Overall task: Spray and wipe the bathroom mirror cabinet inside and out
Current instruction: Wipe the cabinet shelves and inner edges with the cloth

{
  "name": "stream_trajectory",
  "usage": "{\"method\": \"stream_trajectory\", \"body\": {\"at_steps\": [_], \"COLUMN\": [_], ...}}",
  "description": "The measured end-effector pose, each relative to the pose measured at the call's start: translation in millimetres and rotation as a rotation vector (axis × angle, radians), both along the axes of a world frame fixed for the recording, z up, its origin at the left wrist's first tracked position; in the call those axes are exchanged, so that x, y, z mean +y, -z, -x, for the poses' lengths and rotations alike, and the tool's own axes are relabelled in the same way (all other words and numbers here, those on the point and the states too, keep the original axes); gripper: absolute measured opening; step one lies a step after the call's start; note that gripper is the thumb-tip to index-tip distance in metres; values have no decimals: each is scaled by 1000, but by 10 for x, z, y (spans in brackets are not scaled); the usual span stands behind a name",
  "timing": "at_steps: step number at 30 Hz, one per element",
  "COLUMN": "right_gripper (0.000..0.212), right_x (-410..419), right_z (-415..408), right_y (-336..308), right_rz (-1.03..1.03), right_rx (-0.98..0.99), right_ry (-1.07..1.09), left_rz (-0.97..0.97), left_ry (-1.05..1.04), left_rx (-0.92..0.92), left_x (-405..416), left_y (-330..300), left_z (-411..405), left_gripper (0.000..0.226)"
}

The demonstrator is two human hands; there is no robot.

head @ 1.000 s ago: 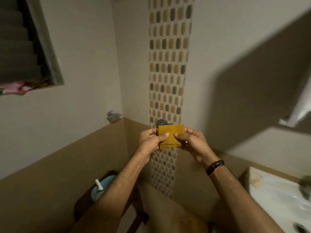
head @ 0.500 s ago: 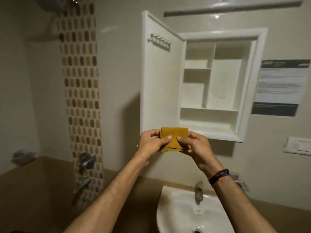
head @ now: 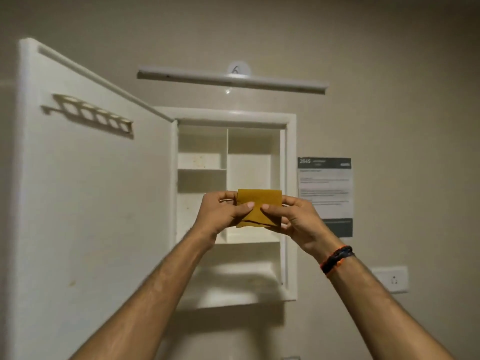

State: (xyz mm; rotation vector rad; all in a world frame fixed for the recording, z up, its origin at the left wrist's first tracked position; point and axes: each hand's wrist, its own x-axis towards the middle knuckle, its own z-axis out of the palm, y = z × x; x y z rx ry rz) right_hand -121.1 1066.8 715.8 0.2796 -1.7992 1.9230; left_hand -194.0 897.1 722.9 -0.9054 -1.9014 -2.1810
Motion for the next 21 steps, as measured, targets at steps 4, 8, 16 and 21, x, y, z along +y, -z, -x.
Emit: {"method": "stream_trajectory", "body": {"at_steps": [4,8,16,21], "right_gripper": [34,39,16,18], "right_x": [281,550,923,1070], "right_z": [188,386,708,856], "right_y": [-364,-653,-1084,-1390], "right_rz": [-6,-23,-33,147], "right_rx": [46,66,176,255], "right_ry": [12,-38,-141,-208], "left_rz": [23,1,-41,64], "left_ry": [19,39,-158,-670], "left_rx": [91,171,293,538], "left_x": [336,648,1111,1204], "left_y": [-409,-744,-1179,-1233], "left_z": [274,446,627,717], "left_gripper": [37,41,59,42]}}
